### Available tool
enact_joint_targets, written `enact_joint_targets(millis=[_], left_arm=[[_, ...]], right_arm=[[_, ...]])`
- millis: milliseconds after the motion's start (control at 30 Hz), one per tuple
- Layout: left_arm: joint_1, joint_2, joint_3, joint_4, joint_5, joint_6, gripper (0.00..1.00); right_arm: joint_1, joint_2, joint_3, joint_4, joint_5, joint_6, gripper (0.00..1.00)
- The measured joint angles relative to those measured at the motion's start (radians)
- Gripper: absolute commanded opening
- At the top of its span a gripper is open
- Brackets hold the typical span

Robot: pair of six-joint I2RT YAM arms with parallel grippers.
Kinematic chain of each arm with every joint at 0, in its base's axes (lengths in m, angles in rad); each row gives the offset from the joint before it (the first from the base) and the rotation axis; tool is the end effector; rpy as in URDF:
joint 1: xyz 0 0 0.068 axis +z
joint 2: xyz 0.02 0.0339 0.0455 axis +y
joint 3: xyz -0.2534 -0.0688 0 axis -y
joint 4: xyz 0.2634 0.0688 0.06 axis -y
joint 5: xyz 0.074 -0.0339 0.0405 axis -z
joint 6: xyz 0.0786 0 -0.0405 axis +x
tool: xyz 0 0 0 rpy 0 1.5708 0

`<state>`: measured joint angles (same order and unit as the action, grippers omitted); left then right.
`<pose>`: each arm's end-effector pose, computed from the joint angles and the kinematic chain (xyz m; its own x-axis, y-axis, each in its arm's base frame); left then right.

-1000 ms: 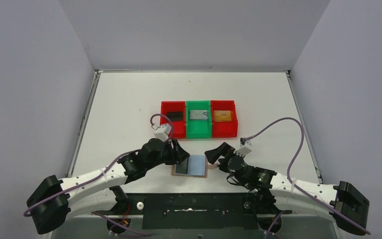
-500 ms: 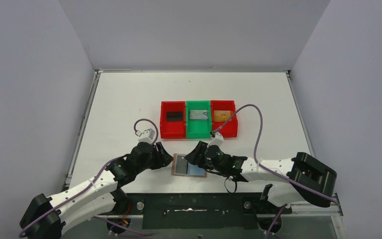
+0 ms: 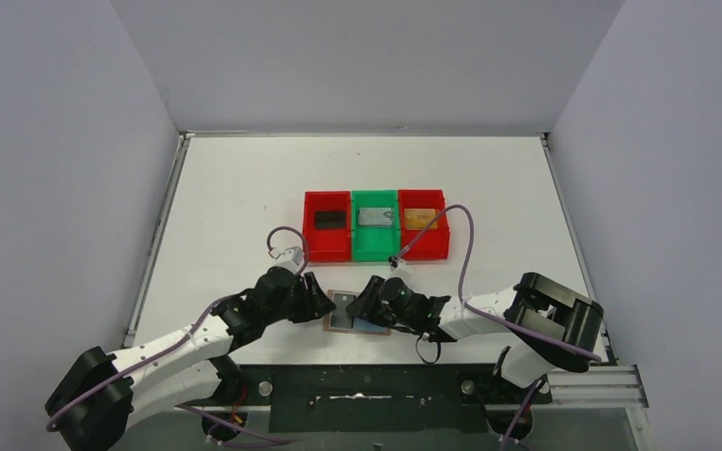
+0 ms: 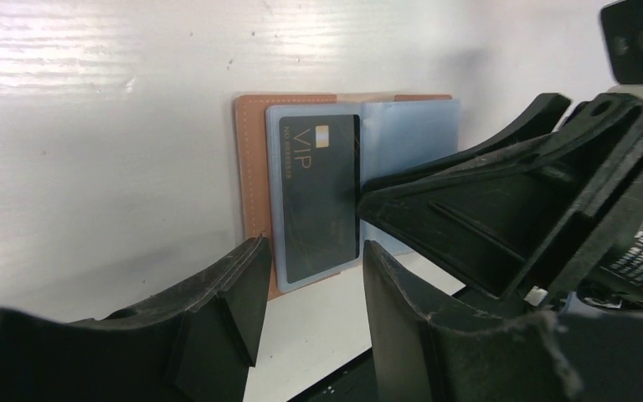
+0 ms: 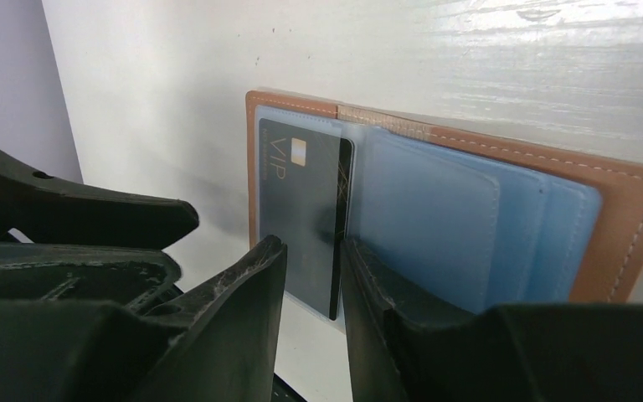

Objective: Take the credit cards out of the card holder

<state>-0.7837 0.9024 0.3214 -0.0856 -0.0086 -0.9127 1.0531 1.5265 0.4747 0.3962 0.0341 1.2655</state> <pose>0.1676 -0.1661 0.1236 -0.8225 -0.2972 -0.4849 0.0823 0.7814 -0.6185 0.1570 0.2702 0.0747 -0.9062 0.3349 -0.2581 0.0307 0.6610 0.7498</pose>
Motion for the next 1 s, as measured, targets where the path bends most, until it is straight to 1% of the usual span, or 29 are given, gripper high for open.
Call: enact_joint_targets(millis=[133, 267, 300, 467, 700, 900, 1000], left_arm=[[-0.001, 0.109, 0.011, 0.026, 0.047, 0.016, 0.39], [-0.009, 0.206, 0.043, 0.023, 0.056, 0.034, 0.34], [-0.012, 0.220, 0.049, 0.026, 0.061, 0.036, 0.32], [-0.023, 0.285, 0.066, 0.036, 0.079, 0.055, 0.13], [-0.035, 0.305, 0.078, 0.029, 0.066, 0.063, 0.00], [-0.039, 0.307, 0.078, 0.032, 0.069, 0.063, 0.00], [-0.042, 0.315, 0.078, 0.043, 0.074, 0.062, 0.17]], right_arm=[[0.000, 0.001, -0.006, 0.003, 0.003, 0.019, 0.31], [-0.001, 0.001, -0.009, 0.003, 0.008, 0.033, 0.29], [-0.001, 0.001, -0.010, 0.003, 0.008, 0.035, 0.28], [-0.002, 0.001, -0.024, 0.017, 0.011, 0.050, 0.25], [-0.012, 0.001, -0.049, 0.051, 0.014, 0.064, 0.21], [-0.013, -0.001, -0.061, 0.063, 0.021, 0.067, 0.21], [-0.013, -0.018, -0.055, 0.024, 0.035, 0.061, 0.22]])
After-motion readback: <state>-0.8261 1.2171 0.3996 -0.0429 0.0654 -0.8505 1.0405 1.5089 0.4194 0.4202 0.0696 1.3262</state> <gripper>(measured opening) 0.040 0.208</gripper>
